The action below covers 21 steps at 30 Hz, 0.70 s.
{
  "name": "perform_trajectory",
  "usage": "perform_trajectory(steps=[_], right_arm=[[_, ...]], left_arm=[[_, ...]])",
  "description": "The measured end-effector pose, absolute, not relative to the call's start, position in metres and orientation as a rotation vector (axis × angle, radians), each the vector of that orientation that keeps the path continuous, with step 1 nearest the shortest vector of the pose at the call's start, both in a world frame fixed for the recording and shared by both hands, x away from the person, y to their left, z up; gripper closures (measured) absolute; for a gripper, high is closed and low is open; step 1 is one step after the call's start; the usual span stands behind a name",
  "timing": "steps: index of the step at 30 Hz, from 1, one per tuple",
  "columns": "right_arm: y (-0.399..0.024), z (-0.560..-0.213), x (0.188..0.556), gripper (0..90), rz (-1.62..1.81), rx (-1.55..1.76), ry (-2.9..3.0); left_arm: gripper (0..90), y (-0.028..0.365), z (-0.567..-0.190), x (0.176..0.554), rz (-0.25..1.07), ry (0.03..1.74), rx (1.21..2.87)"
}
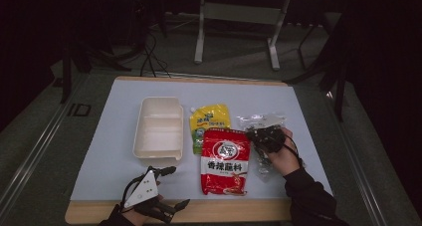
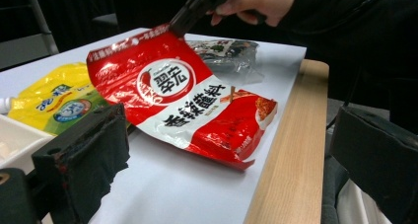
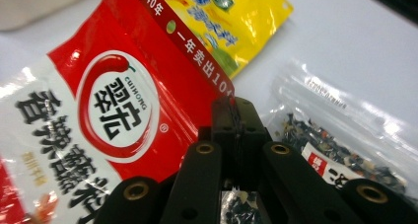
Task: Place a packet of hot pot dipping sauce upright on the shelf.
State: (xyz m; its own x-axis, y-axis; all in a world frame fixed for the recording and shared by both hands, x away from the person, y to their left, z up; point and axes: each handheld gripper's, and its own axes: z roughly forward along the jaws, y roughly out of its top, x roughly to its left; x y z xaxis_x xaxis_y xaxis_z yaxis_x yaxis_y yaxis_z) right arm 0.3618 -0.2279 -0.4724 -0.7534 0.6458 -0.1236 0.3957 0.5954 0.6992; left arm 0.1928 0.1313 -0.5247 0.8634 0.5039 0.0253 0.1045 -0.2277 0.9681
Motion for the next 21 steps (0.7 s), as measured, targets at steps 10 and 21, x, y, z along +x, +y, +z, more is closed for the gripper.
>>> perform_trajectory(steps=[10, 21], right_arm=[[-0.229, -0.443, 0.333, 89.8, 1.005, 0.744, 2.427], [-0.226, -0.413, 0.301, 89.9, 1.075, 0.624, 2.392]], left_arm=[[4.1, 0.134, -0.517, 0.196, 0.42, 0.543, 1.774], [2.9, 0.132, -0.501, 0.199, 0.37, 0.575, 1.802]])
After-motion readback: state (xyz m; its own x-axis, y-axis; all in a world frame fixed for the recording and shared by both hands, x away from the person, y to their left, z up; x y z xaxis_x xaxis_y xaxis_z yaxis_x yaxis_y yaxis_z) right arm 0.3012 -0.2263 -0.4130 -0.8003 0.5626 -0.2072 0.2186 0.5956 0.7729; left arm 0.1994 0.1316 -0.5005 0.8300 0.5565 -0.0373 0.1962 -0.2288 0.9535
